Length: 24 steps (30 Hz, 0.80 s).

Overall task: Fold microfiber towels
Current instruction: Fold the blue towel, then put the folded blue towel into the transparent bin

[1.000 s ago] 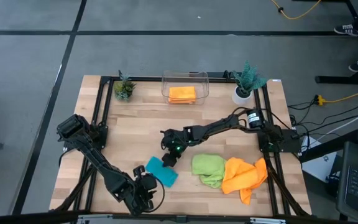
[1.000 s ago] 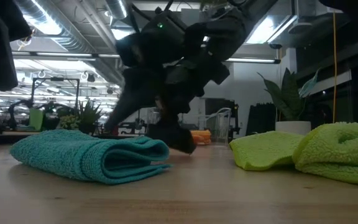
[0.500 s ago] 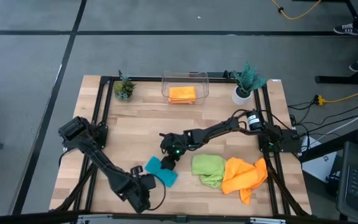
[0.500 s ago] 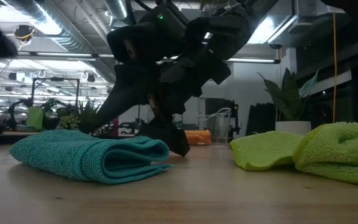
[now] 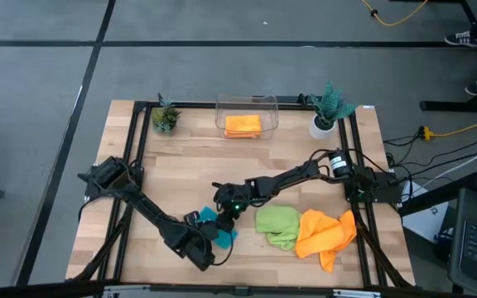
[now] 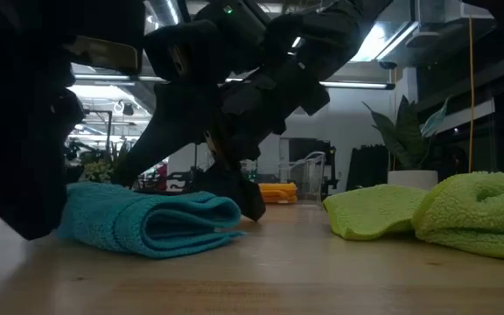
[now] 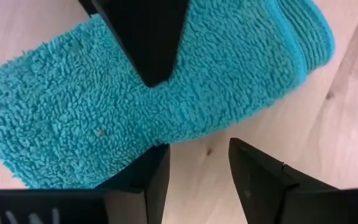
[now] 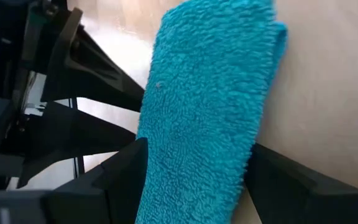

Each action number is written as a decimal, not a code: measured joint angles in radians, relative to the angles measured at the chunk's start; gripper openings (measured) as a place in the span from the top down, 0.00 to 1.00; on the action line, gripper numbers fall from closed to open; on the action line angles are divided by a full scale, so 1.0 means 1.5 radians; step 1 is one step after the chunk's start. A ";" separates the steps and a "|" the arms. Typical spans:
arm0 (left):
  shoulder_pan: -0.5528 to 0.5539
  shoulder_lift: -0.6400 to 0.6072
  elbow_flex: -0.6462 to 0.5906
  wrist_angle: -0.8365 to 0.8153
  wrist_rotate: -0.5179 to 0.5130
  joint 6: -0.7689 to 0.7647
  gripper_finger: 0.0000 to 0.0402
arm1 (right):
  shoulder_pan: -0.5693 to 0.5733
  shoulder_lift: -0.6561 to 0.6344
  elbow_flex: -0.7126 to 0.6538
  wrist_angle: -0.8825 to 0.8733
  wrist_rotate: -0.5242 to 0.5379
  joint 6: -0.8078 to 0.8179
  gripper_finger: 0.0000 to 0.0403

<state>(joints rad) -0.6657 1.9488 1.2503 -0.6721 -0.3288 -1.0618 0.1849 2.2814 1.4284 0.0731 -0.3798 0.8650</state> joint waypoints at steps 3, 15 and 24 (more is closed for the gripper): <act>0.006 0.000 0.000 0.001 0.004 0.004 0.61 | 0.007 0.000 0.000 0.001 0.004 0.003 0.38; 0.007 0.000 0.000 0.000 -0.003 0.001 0.61 | 0.025 0.000 -0.002 0.008 0.029 0.041 0.38; 0.007 0.000 0.000 0.001 -0.006 -0.001 0.61 | 0.045 0.003 -0.002 0.009 0.045 0.082 0.38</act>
<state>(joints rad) -0.6556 1.9491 1.2503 -0.6711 -0.3374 -1.0634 0.2518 2.2864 1.4261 0.0866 -0.3117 0.9886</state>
